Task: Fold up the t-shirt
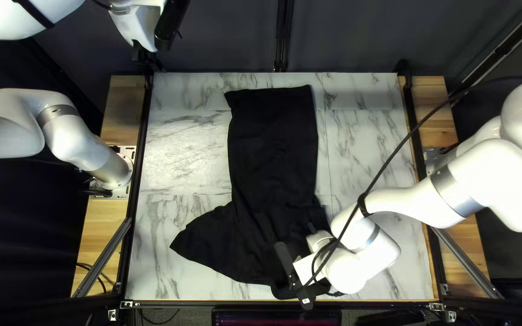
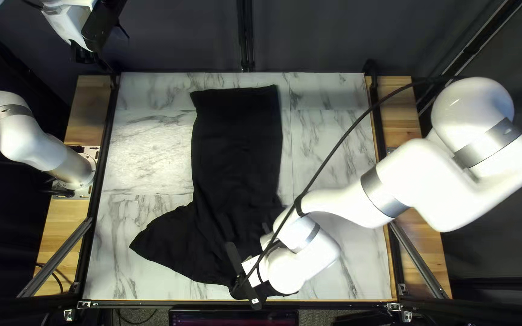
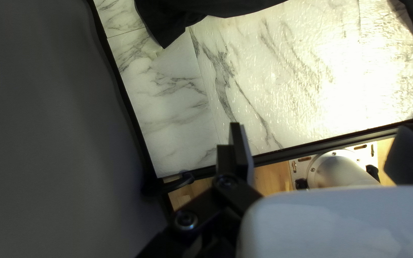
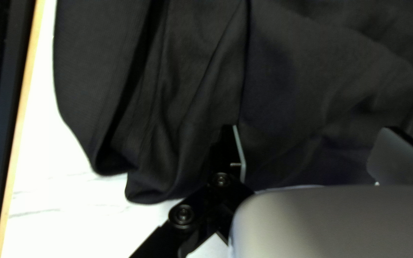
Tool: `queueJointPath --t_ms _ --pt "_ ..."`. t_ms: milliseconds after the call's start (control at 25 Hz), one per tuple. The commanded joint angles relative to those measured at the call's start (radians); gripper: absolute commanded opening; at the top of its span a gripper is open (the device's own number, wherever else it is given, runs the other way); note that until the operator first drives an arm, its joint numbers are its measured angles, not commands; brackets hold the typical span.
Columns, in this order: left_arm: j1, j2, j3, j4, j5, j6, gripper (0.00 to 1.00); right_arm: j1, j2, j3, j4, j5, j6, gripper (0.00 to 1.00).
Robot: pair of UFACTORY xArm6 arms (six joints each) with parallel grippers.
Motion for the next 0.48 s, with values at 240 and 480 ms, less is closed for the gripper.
queueJointPath --t_ms 240,480 --pt "0.0 0.0 0.0 0.0 0.0 0.0 1.0 -0.049 -0.02 -0.028 -0.066 0.047 -0.026 1.0" --pt "0.0 0.0 0.0 0.0 0.0 0.0 1.0 -0.035 -0.002 -0.12 -0.085 0.104 -0.045 1.0"
